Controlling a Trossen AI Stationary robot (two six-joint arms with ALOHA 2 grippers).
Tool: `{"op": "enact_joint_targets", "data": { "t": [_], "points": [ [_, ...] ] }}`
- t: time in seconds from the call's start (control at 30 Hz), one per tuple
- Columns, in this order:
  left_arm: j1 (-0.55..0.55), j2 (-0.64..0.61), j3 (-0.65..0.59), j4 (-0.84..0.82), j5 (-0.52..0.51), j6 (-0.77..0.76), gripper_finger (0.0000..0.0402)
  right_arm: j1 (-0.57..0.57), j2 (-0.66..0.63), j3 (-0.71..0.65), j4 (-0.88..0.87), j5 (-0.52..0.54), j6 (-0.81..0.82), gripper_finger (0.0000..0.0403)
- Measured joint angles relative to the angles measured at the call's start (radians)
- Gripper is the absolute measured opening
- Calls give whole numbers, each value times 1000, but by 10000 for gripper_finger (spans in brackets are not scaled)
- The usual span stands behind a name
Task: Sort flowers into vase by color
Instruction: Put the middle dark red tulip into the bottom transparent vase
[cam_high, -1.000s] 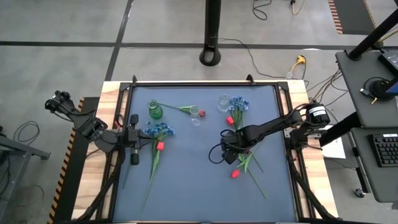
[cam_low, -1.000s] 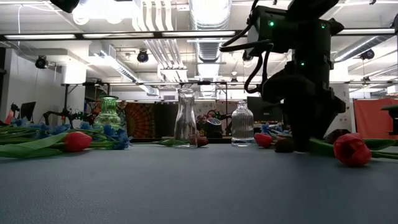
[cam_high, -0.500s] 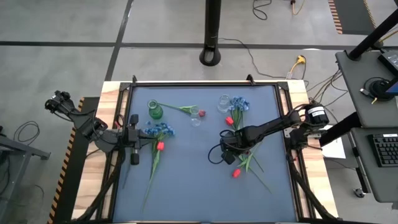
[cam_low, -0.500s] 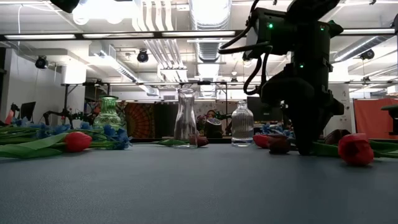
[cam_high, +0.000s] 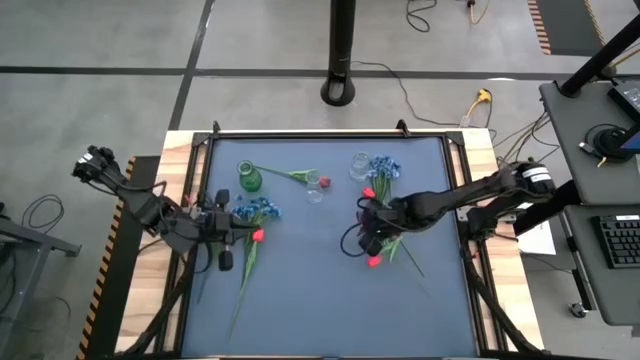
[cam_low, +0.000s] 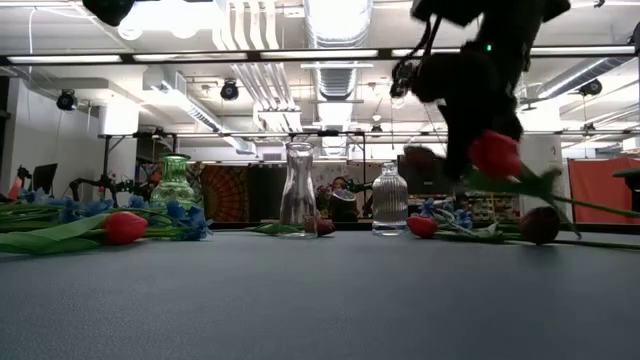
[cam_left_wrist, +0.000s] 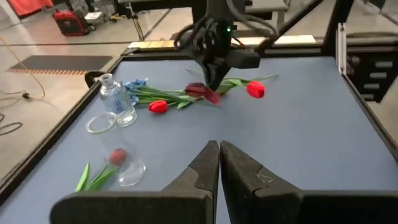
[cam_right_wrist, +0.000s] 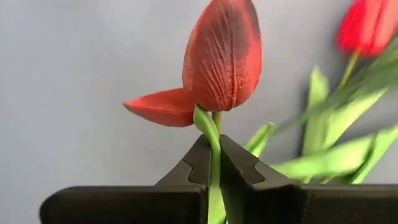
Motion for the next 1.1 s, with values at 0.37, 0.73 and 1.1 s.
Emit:
{"op": "enact_joint_targets", "data": {
  "t": [0.37,0.73,1.1],
  "points": [
    [2,142,6,261,-89,114,0,0,-151,-159,534,133,-463,13],
    [8,153,9,400,258,495,0,0,-195,-419,1089,74,-709,13],
    [35,82,9,376,319,605,0,0,-199,-434,1486,-36,-742,13]
  ]
}}
